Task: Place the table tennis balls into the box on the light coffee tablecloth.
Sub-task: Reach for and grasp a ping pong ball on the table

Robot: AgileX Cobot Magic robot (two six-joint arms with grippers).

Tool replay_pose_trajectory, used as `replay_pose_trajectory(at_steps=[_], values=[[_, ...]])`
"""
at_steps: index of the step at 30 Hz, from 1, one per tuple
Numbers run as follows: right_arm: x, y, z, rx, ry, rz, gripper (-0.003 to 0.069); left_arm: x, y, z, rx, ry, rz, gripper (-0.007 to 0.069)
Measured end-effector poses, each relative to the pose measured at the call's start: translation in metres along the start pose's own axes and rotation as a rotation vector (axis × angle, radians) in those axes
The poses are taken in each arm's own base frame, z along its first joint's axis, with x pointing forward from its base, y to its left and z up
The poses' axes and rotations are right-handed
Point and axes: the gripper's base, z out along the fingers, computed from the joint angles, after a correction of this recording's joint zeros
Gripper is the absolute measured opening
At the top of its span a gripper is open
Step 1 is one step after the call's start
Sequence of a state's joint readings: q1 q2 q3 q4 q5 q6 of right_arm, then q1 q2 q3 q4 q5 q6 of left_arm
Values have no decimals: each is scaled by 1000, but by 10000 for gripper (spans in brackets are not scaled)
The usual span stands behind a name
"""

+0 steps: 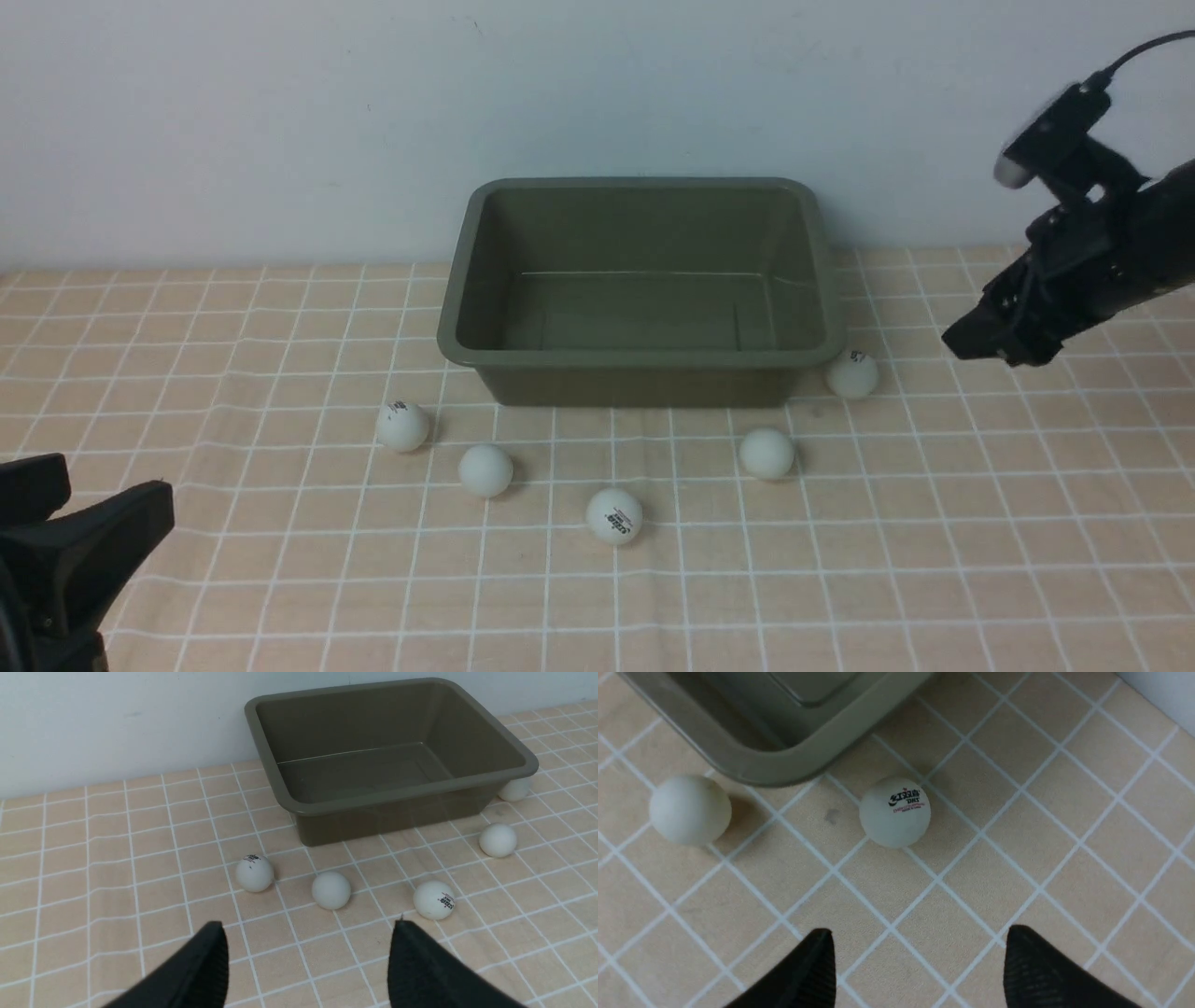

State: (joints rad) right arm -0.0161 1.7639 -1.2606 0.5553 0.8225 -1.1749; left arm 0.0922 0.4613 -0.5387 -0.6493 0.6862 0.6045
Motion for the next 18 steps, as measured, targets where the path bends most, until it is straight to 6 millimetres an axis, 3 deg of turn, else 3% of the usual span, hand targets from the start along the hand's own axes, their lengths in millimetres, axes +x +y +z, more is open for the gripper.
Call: replay_pose_trajectory(at_steps=[6, 18], values=[[1, -1, 25, -57, -56, -87, 441, 0, 0, 0, 0, 0, 0, 386], [2, -4, 51, -87, -137, -127, 434, 0, 0, 0, 0, 0, 12, 386]])
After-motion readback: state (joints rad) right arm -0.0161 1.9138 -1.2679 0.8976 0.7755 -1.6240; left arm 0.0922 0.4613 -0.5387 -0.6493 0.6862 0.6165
